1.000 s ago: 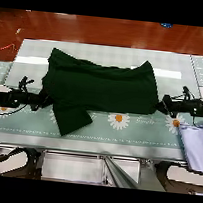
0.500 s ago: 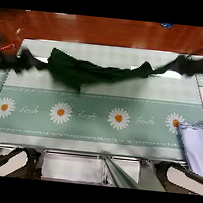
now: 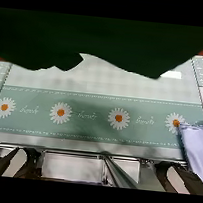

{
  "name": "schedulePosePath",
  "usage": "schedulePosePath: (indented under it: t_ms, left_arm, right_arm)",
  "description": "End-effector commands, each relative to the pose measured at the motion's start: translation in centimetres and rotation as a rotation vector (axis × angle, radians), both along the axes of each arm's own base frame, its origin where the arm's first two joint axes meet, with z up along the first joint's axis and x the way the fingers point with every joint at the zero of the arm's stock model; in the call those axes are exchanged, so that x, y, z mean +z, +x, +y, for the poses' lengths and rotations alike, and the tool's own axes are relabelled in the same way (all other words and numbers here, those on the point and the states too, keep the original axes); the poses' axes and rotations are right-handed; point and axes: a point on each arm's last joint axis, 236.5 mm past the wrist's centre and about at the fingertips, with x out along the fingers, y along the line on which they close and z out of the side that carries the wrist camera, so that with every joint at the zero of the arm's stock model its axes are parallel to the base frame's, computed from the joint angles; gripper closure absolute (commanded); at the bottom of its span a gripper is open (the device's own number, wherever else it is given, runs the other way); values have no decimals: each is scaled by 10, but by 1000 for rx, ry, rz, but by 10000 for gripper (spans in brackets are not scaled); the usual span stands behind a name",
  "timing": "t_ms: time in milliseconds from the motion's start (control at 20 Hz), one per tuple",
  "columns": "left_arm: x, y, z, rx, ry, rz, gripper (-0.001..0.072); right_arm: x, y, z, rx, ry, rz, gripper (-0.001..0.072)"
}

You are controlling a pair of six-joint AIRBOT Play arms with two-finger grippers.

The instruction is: Fold the shirts.

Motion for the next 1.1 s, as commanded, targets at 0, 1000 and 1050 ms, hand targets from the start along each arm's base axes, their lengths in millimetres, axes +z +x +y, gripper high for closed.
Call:
schedulePosePath:
  t_ms: [0,1000,1050]
  left_arm:
    - [35,-72,-33,83,128,-130,688]
    - [-254,81,8,150,71,632,688]
    - [-276,106,3,127,56,673,688]
  right_arm:
    - [31,-74,7,-63,-53,-118,680]
    - [-204,38,-14,15,91,577,680]
    - [-222,56,-13,44,119,612,680]
